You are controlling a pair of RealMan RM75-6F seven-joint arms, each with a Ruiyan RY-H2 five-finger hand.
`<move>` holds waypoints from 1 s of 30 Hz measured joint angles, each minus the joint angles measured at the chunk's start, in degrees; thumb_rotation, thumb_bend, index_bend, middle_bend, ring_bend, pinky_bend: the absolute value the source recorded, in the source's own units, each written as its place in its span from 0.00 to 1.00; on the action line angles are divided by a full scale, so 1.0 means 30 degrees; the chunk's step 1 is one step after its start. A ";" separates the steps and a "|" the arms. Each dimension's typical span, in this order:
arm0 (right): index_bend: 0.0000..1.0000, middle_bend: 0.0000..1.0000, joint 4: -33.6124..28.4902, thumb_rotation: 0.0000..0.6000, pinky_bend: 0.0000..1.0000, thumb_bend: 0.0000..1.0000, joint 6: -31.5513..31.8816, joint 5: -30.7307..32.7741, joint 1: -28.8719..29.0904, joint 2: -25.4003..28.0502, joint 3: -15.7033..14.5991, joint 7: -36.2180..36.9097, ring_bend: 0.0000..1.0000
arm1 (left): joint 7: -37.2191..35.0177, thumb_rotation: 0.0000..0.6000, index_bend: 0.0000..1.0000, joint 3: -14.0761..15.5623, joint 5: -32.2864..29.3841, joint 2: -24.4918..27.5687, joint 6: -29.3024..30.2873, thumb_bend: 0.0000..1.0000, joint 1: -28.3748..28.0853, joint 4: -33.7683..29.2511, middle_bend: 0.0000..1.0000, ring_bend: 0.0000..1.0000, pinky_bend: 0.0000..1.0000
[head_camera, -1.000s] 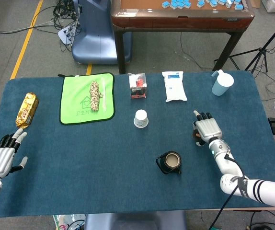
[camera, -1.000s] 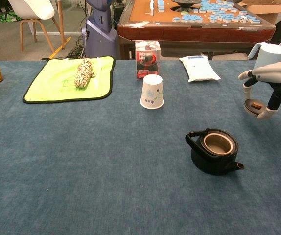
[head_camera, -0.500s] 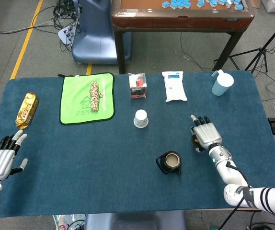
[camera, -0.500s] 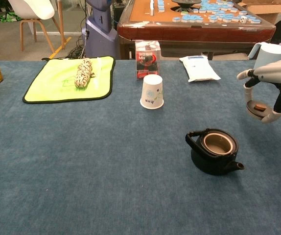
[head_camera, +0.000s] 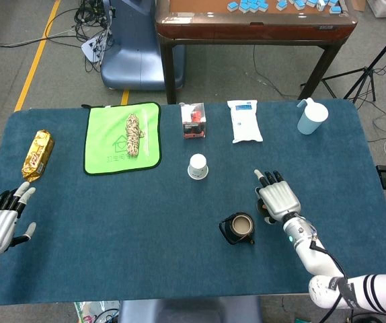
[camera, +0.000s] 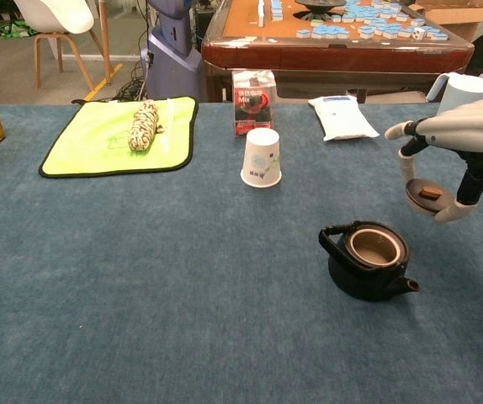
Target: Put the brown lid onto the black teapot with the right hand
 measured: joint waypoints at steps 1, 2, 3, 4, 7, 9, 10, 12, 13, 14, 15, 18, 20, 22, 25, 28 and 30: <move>0.45 0.00 -0.0215 1.00 0.00 0.23 0.0241 -0.0026 -0.0006 -0.0087 -0.0045 -0.0206 0.00 | -0.0037 1.00 0.00 -0.0010 -0.0010 0.0023 -0.0017 0.38 -0.0007 -0.0003 0.00 0.00 0.00; 0.45 0.00 -0.0366 1.00 0.00 0.23 0.0414 -0.0048 -0.0013 -0.0165 -0.0077 -0.0358 0.00 | -0.0067 1.00 0.00 -0.0020 -0.0025 0.0052 -0.0028 0.38 -0.0009 0.0002 0.00 0.00 0.00; 0.45 0.00 -0.0502 1.00 0.00 0.23 0.0580 -0.0071 -0.0019 -0.0249 -0.0109 -0.0510 0.00 | -0.0103 1.00 0.00 -0.0035 -0.0050 0.0075 -0.0030 0.38 -0.0004 0.0018 0.00 0.00 0.00; 0.45 0.00 -0.0662 1.00 0.00 0.23 0.0792 -0.0104 -0.0026 -0.0365 -0.0149 -0.0716 0.00 | -0.0133 1.00 0.00 -0.0039 -0.0061 0.0086 -0.0026 0.38 0.0008 0.0035 0.00 0.00 0.00; 0.45 0.00 -0.1026 1.00 0.00 0.23 0.1298 -0.0180 -0.0037 -0.0676 -0.0236 -0.1233 0.00 | -0.0250 1.00 0.00 0.0002 -0.0058 0.0121 0.0036 0.38 0.0100 0.0125 0.00 0.00 0.00; 0.45 0.00 -0.1222 1.00 0.00 0.23 0.1584 -0.0205 -0.0036 -0.0868 -0.0270 -0.1538 0.00 | -0.0346 1.00 0.00 0.0069 -0.0001 0.0131 0.0159 0.38 0.0209 0.0225 0.00 0.00 0.00; 0.45 0.00 -0.1335 1.00 0.00 0.23 0.1758 -0.0203 -0.0028 -0.1002 -0.0277 -0.1734 0.00 | -0.0395 1.00 0.00 0.0101 0.0033 0.0131 0.0227 0.38 0.0263 0.0277 0.00 0.00 0.00; 0.45 0.00 -0.1481 1.00 0.00 0.23 0.2002 -0.0186 -0.0006 -0.1221 -0.0271 -0.2019 0.00 | -0.0569 1.00 0.00 0.0177 0.0110 0.0132 0.0399 0.38 0.0406 0.0431 0.00 0.00 0.00; 0.45 0.00 -0.1573 1.00 0.00 0.23 0.2149 -0.0169 0.0014 -0.1363 -0.0267 -0.2206 0.00 | -0.0666 1.00 0.00 0.0208 0.0140 0.0128 0.0462 0.38 0.0464 0.0518 0.00 0.00 0.00; 0.45 0.00 -0.1641 1.00 0.00 0.23 0.2254 -0.0157 0.0030 -0.1465 -0.0266 -0.2351 0.00 | -0.0769 1.00 0.00 0.0237 0.0170 0.0120 0.0521 0.38 0.0519 0.0620 0.00 0.00 0.00; 0.45 0.00 -0.1709 1.00 0.00 0.23 0.2363 -0.0147 0.0045 -0.1566 -0.0268 -0.2501 0.00 | -0.0917 1.00 0.00 0.0272 0.0211 0.0104 0.0594 0.38 0.0586 0.0755 0.00 0.00 0.00; 0.45 0.00 -0.1976 1.00 0.00 0.23 0.2776 -0.0113 0.0082 -0.1925 -0.0294 -0.3026 0.00 | -0.1332 1.00 0.00 0.0356 0.0331 0.0048 0.0754 0.38 0.0730 0.1123 0.00 0.00 0.00; 0.45 0.00 -0.2170 1.00 0.00 0.23 0.3090 -0.0105 0.0090 -0.2185 -0.0324 -0.3370 0.00 | -0.1574 1.00 0.00 0.0404 0.0420 0.0006 0.0854 0.38 0.0809 0.1354 0.00 0.00 0.00; 0.45 0.00 -0.2310 1.00 0.00 0.23 0.3381 -0.0109 0.0085 -0.2418 -0.0365 -0.3677 0.00 | -0.1832 1.00 0.00 0.0459 0.0530 -0.0041 0.0986 0.38 0.0902 0.1594 0.00 0.00 0.00; 0.45 0.00 -0.2452 1.00 0.00 0.23 0.3754 -0.0119 0.0054 -0.2711 -0.0420 -0.4052 0.00 | -0.2115 1.00 0.00 0.0532 0.0650 -0.0118 0.1144 0.38 0.1033 0.1912 0.00 0.00 0.00; 0.45 0.00 -0.2440 1.00 0.00 0.23 0.3918 -0.0115 -0.0007 -0.2917 -0.0423 -0.4179 0.00 | -0.2350 1.00 0.00 0.0582 0.0712 -0.0204 0.1249 0.38 0.1147 0.2169 0.00 0.00 0.00; 0.45 0.00 -0.2346 1.00 0.00 0.23 0.3898 -0.0090 -0.0030 -0.2979 -0.0408 -0.4173 0.00 | -0.2456 1.00 0.00 0.0605 0.0726 -0.0266 0.1283 0.38 0.1206 0.2326 0.00 0.00 0.00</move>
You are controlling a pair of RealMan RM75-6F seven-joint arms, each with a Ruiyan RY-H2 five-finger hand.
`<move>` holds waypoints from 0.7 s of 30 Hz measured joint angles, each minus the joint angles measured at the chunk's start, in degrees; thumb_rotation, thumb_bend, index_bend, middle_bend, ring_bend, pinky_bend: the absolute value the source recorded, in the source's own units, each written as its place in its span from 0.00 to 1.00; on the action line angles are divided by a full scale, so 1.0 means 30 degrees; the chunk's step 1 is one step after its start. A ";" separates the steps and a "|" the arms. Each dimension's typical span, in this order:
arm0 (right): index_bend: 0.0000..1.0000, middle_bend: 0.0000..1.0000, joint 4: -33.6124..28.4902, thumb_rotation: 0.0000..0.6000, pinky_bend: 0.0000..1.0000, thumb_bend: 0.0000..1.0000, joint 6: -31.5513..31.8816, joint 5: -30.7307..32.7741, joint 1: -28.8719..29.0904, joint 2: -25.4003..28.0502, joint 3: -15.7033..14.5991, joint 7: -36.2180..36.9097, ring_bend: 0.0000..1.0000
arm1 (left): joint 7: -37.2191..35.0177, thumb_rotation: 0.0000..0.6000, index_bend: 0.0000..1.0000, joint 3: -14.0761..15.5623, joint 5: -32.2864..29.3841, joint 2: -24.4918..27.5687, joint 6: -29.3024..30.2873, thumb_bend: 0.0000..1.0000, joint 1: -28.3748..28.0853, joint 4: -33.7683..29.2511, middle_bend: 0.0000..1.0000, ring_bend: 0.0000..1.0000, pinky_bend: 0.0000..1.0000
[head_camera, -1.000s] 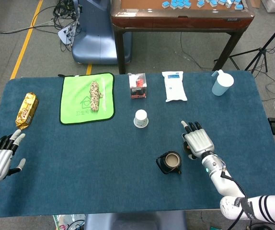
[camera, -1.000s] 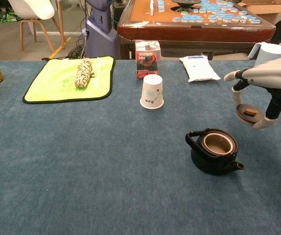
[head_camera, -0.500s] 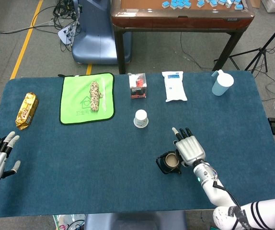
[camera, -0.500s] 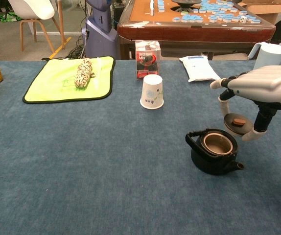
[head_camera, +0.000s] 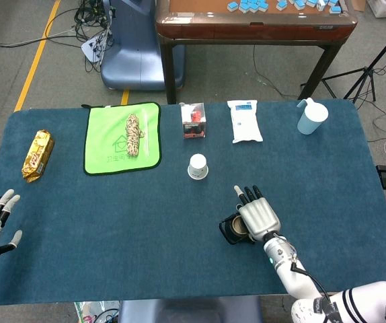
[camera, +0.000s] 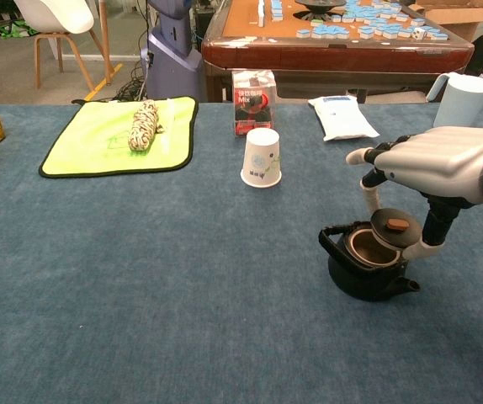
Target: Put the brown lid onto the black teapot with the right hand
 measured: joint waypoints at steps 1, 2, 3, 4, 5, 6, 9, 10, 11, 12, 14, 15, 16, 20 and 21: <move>0.45 0.00 0.0092 1.00 0.00 0.23 -0.0045 0.0015 -0.0012 -0.0046 0.0002 0.0000 0.00 | -0.0045 1.00 0.00 0.0007 0.0005 -0.0034 0.0018 0.38 0.0027 0.0069 0.00 0.00 0.00; 0.45 0.00 0.0156 1.00 0.00 0.23 -0.0082 0.0024 -0.0021 -0.0077 -0.0002 -0.0007 0.00 | -0.0083 1.00 0.00 0.0011 0.0010 -0.0064 0.0033 0.38 0.0049 0.0126 0.00 0.00 0.00; 0.45 0.00 0.0207 1.00 0.00 0.23 -0.0115 0.0028 -0.0031 -0.0103 -0.0004 -0.0013 0.00 | -0.0125 1.00 0.00 0.0016 0.0023 -0.0097 0.0055 0.38 0.0077 0.0181 0.00 0.00 0.00; 0.45 0.00 0.0254 1.00 0.00 0.23 -0.0145 0.0026 -0.0048 -0.0119 0.0000 -0.0006 0.00 | -0.0128 1.00 0.00 0.0017 0.0030 -0.0109 0.0065 0.38 0.0091 0.0204 0.00 0.00 0.00; 0.45 0.00 0.0278 1.00 0.00 0.23 -0.0168 0.0022 -0.0060 -0.0123 0.0009 0.0024 0.00 | -0.0121 1.00 0.00 0.0016 0.0042 -0.0115 0.0073 0.38 0.0096 0.0210 0.00 0.00 0.00; 0.45 0.00 0.0309 1.00 0.00 0.23 -0.0204 0.0015 -0.0074 -0.0126 0.0024 0.0078 0.00 | -0.0115 1.00 0.00 0.0009 0.0051 -0.0115 0.0091 0.38 0.0105 0.0206 0.00 0.00 0.00; 0.45 0.00 0.0546 1.00 0.00 0.23 -0.0437 -0.0008 -0.0111 -0.0153 0.0078 0.0280 0.00 | -0.0096 1.00 0.00 -0.0006 0.0068 -0.0127 0.0112 0.38 0.0121 0.0199 0.00 0.00 0.00; 0.45 0.00 0.0669 1.00 0.00 0.23 -0.0561 0.0001 -0.0112 -0.0173 0.0098 0.0330 0.00 | -0.0093 1.00 0.00 -0.0004 0.0072 -0.0137 0.0102 0.38 0.0123 0.0210 0.00 0.00 0.00; 0.45 0.00 0.0757 1.00 0.00 0.23 -0.0653 0.0021 -0.0106 -0.0188 0.0114 0.0351 0.00 | -0.0084 1.00 0.00 -0.0002 0.0071 -0.0148 0.0083 0.38 0.0124 0.0228 0.00 0.00 0.00; 0.45 0.00 0.0829 1.00 0.00 0.23 -0.0737 0.0055 -0.0093 -0.0201 0.0135 0.0364 0.00 | -0.0079 1.00 0.00 0.0001 0.0060 -0.0168 0.0039 0.38 0.0122 0.0261 0.00 0.00 0.00; 0.45 0.00 0.0917 1.00 0.00 0.23 -0.0865 0.0153 -0.0045 -0.0217 0.0218 0.0378 0.00 | -0.0096 1.00 0.00 -0.0004 0.0020 -0.0201 -0.0041 0.38 0.0115 0.0330 0.00 0.00 0.00; 0.45 0.00 0.0925 1.00 0.00 0.23 -0.0891 0.0182 -0.0028 -0.0218 0.0254 0.0381 0.00 | -0.0127 1.00 0.00 -0.0019 -0.0021 -0.0216 -0.0085 0.38 0.0113 0.0385 0.00 0.00 0.00; 0.45 0.00 0.0928 1.00 0.00 0.23 -0.0930 0.0206 -0.0009 -0.0221 0.0297 0.0394 0.00 | -0.0165 1.00 0.00 -0.0031 -0.0044 -0.0223 -0.0108 0.38 0.0112 0.0416 0.00 0.00 0.00; 0.45 0.00 0.0980 1.00 0.00 0.23 -0.1086 0.0300 0.0072 -0.0278 0.0352 0.0357 0.00 | -0.0320 1.00 0.00 -0.0068 -0.0065 -0.0250 -0.0146 0.38 0.0111 0.0538 0.00 0.00 0.00; 0.45 0.00 0.0994 1.00 0.00 0.22 -0.1110 0.0325 0.0094 -0.0294 0.0353 0.0323 0.00 | -0.0351 1.00 0.00 -0.0067 -0.0053 -0.0267 -0.0141 0.38 0.0117 0.0575 0.00 0.00 0.00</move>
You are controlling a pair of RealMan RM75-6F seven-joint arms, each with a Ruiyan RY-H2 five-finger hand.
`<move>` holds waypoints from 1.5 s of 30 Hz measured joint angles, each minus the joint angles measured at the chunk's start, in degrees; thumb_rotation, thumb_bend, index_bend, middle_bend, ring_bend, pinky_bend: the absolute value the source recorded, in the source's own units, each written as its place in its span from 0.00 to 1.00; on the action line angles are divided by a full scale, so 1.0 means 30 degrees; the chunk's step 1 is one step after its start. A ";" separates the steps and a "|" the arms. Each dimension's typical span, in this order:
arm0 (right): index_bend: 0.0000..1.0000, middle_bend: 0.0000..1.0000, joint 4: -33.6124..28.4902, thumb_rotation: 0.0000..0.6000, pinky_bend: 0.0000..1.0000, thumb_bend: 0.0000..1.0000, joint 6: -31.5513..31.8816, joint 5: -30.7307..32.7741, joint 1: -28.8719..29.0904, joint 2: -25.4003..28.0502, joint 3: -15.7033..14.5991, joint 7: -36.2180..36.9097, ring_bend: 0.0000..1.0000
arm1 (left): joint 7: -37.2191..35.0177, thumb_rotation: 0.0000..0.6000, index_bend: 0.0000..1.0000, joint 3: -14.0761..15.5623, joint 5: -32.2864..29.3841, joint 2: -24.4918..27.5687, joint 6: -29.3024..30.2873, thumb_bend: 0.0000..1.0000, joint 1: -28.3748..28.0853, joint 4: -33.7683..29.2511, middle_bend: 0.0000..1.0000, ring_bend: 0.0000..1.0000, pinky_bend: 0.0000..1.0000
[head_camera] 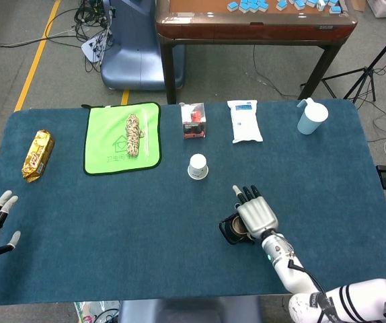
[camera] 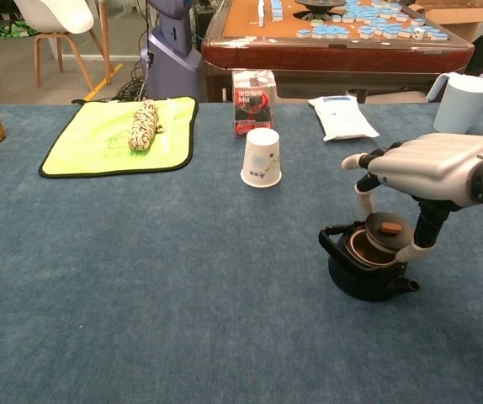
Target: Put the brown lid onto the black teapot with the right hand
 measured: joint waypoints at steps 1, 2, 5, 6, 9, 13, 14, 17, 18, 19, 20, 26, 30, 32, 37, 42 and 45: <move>0.45 0.00 0.0006 1.00 0.00 0.22 -0.0030 0.0044 0.0027 -0.0016 0.0001 -0.0038 0.00 | -0.0022 1.00 0.00 0.0000 0.0004 -0.0014 0.0005 0.38 0.0007 0.0031 0.00 0.00 0.00; 0.45 0.00 -0.0001 1.00 0.00 0.21 -0.0045 0.0067 0.0047 -0.0020 0.0001 -0.0067 0.00 | -0.0050 1.00 0.00 -0.0001 0.0004 -0.0027 0.0009 0.38 0.0016 0.0061 0.00 0.00 0.00; 0.44 0.00 -0.0058 1.00 0.00 0.20 0.0000 0.0061 0.0055 0.0009 0.0013 -0.0068 0.00 | -0.0153 1.00 0.00 -0.0007 -0.0013 -0.0048 0.0028 0.38 0.0064 0.0160 0.00 0.00 0.00; 0.42 0.00 -0.0082 1.00 0.00 0.20 0.0036 0.0049 0.0047 0.0027 0.0019 -0.0056 0.00 | -0.0191 1.00 0.00 -0.0010 -0.0011 -0.0046 0.0046 0.38 0.0078 0.0173 0.00 0.00 0.00; 0.36 0.00 -0.0174 1.00 0.00 0.19 0.0124 -0.0048 0.0000 0.0100 0.0035 0.0036 0.00 | -0.0248 1.00 0.00 -0.0010 0.0061 -0.0016 0.0166 0.38 0.0119 0.0164 0.00 0.00 0.00; 0.29 0.00 -0.0264 1.00 0.00 0.19 0.0170 -0.0191 -0.0067 0.0207 0.0027 0.0159 0.00 | -0.0207 1.00 0.00 -0.0004 0.0140 0.0022 0.0260 0.38 0.0150 0.0069 0.00 0.00 0.00; 0.29 0.00 -0.0272 1.00 0.00 0.19 0.0158 -0.0224 -0.0079 0.0240 0.0022 0.0186 0.00 | -0.0192 1.00 0.00 -0.0006 0.0146 0.0035 0.0270 0.38 0.0154 0.0037 0.00 0.00 0.00; 0.27 0.00 -0.0237 1.00 0.00 0.19 0.0144 -0.0259 -0.0113 0.0303 -0.0016 0.0214 0.00 | -0.0111 1.00 0.00 -0.0024 0.0149 0.0066 0.0301 0.38 0.0166 -0.0044 0.00 0.00 0.00; 0.27 0.00 -0.0235 1.00 0.00 0.19 0.0146 -0.0241 -0.0121 0.0314 -0.0017 0.0214 0.00 | -0.0087 1.00 0.00 -0.0029 0.0149 0.0072 0.0302 0.38 0.0168 -0.0066 0.00 0.00 0.00; 0.26 0.00 -0.0237 1.00 0.00 0.19 0.0153 -0.0239 -0.0130 0.0326 -0.0013 0.0226 0.00 | -0.0055 1.00 0.00 -0.0034 0.0143 0.0073 0.0296 0.38 0.0167 -0.0073 0.00 0.00 0.00; 0.26 0.00 -0.0251 1.00 0.00 0.19 0.0154 -0.0246 -0.0137 0.0343 -0.0009 0.0242 0.00 | -0.0019 1.00 0.00 -0.0038 0.0132 0.0076 0.0276 0.38 0.0163 -0.0084 0.00 0.00 0.00; 0.26 0.00 -0.0430 1.00 0.00 0.19 0.0231 -0.0404 -0.0232 0.0547 -0.0015 0.0370 0.00 | 0.0105 1.00 0.00 -0.0088 0.0083 0.0123 0.0225 0.38 0.0142 -0.0204 0.00 0.00 0.00; 0.26 0.00 -0.0553 1.00 0.00 0.19 0.0335 -0.0718 -0.0370 0.0722 -0.0008 0.0626 0.00 | 0.0164 1.00 0.00 -0.0098 0.0032 0.0120 0.0168 0.38 0.0152 -0.0205 0.00 0.00 0.00; 0.26 0.00 -0.0583 1.00 0.00 0.19 0.0349 -0.0915 -0.0464 0.0836 0.0000 0.0834 0.00 | 0.0195 1.00 0.00 -0.0103 -0.0002 0.0108 0.0126 0.38 0.0151 -0.0195 0.00 0.00 0.00; 0.28 0.00 -0.0603 1.00 0.00 0.19 0.0216 -0.1533 -0.0667 0.1095 -0.0016 0.1346 0.00 | 0.0268 1.00 0.00 -0.0126 -0.0081 0.0086 0.0059 0.38 0.0162 -0.0212 0.00 0.00 0.00; 0.29 0.00 -0.0914 1.00 0.00 0.19 0.0093 -0.2018 -0.0986 0.1485 -0.0205 0.1789 0.00 | 0.0352 1.00 0.00 -0.0139 -0.0178 0.0037 -0.0054 0.38 0.0165 -0.0229 0.00 0.00 0.00; 0.30 0.00 -0.1229 1.00 0.00 0.20 0.0129 -0.2128 -0.1140 0.1676 -0.0469 0.1679 0.00 | 0.0424 1.00 0.00 -0.0138 -0.0113 0.0034 0.0105 0.38 0.0208 -0.0287 0.00 0.00 0.00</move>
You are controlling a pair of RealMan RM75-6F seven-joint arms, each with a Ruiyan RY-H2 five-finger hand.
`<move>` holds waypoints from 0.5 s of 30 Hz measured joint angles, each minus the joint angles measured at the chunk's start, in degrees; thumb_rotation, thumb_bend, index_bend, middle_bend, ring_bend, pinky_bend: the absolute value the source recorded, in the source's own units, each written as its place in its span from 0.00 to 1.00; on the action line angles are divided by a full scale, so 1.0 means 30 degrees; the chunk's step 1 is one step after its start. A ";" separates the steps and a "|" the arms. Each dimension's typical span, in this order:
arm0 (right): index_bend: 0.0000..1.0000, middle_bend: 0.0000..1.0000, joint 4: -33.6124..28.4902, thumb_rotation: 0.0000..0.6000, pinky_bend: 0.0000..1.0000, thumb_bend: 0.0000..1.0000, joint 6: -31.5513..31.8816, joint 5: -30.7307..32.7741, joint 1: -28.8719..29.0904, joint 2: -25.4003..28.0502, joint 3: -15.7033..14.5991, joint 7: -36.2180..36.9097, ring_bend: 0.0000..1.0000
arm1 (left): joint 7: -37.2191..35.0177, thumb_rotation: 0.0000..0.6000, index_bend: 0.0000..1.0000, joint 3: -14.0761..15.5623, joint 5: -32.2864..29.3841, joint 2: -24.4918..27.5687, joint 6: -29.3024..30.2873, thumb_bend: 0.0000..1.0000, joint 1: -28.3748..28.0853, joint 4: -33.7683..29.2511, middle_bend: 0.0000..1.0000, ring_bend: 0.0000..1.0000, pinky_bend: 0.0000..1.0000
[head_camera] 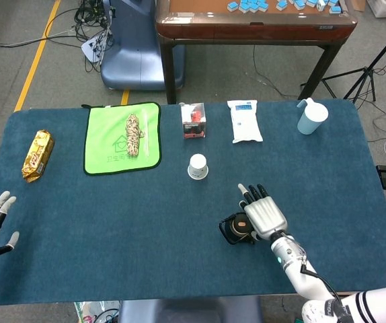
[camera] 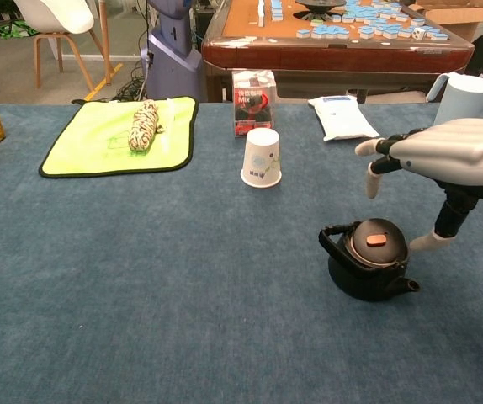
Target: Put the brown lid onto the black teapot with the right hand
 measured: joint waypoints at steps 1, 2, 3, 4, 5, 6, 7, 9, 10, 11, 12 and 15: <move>0.31 0.00 -0.0125 1.00 0.00 0.20 0.0045 -0.0032 -0.0066 0.0061 -0.0071 -0.0037 0.00 | 0.0049 1.00 0.00 0.0002 0.0024 0.0004 0.0057 0.38 0.0018 -0.0040 0.00 0.00 0.00; 0.31 0.00 -0.0213 1.00 0.00 0.21 0.0089 -0.0068 -0.0123 0.0111 -0.0118 -0.0053 0.00 | 0.0104 1.00 0.00 0.0004 0.0043 0.0014 0.0110 0.38 0.0036 -0.0089 0.00 0.00 0.00; 0.31 0.00 -0.0292 1.00 0.00 0.21 0.0128 -0.0122 -0.0180 0.0164 -0.0161 -0.0056 0.00 | 0.0187 1.00 0.00 0.0003 0.0062 0.0028 0.0178 0.38 0.0059 -0.0154 0.00 0.00 0.00; 0.31 0.00 -0.0388 1.00 0.00 0.21 0.0162 -0.0201 -0.0253 0.0241 -0.0212 -0.0040 0.00 | 0.0257 1.00 0.00 0.0001 0.0069 0.0040 0.0215 0.39 0.0076 -0.0208 0.00 0.00 0.00; 0.31 0.00 -0.0447 1.00 0.00 0.21 0.0175 -0.0265 -0.0304 0.0304 -0.0255 -0.0023 0.00 | 0.0330 1.00 0.00 -0.0003 0.0072 0.0053 0.0251 0.39 0.0093 -0.0273 0.00 0.00 0.00; 0.31 0.00 -0.0500 1.00 0.00 0.21 0.0174 -0.0317 -0.0354 0.0366 -0.0306 -0.0002 0.00 | 0.0430 1.00 0.00 -0.0009 0.0071 0.0072 0.0292 0.38 0.0114 -0.0370 0.00 0.00 0.00; 0.31 0.00 -0.0557 1.00 0.00 0.21 0.0149 -0.0366 -0.0418 0.0445 -0.0376 0.0032 0.00 | 0.0504 1.00 0.00 -0.0015 0.0067 0.0089 0.0321 0.38 0.0129 -0.0443 0.00 0.00 0.00; 0.32 0.00 -0.0587 1.00 0.00 0.21 0.0065 -0.0422 -0.0495 0.0533 -0.0474 0.0079 0.00 | 0.0672 1.00 0.00 -0.0028 0.0052 0.0138 0.0387 0.38 0.0167 -0.0614 0.00 0.00 0.00; 0.32 0.00 -0.0573 1.00 0.00 0.21 -0.0010 -0.0456 -0.0541 0.0558 -0.0519 0.0139 0.00 | 0.0748 1.00 0.00 -0.0034 0.0045 0.0157 0.0411 0.38 0.0181 -0.0688 0.00 0.00 0.00; 0.32 0.00 -0.0536 1.00 0.00 0.21 -0.0078 -0.0484 -0.0572 0.0568 -0.0544 0.0196 0.00 | 0.0832 1.00 0.00 -0.0040 0.0036 0.0172 0.0432 0.38 0.0194 -0.0753 0.00 0.00 0.00; 0.32 0.00 -0.0481 1.00 0.00 0.21 -0.0157 -0.0509 -0.0599 0.0573 -0.0561 0.0265 0.00 | 0.0946 1.00 0.00 -0.0048 0.0022 0.0189 0.0455 0.38 0.0209 -0.0844 0.00 0.00 0.00; 0.32 0.00 -0.0181 1.00 0.00 0.21 -0.0516 -0.0588 -0.0665 0.0565 -0.0596 0.0501 0.00 | 0.1209 1.00 0.00 -0.0065 -0.0019 0.0214 0.0485 0.38 0.0238 -0.1022 0.00 0.00 0.00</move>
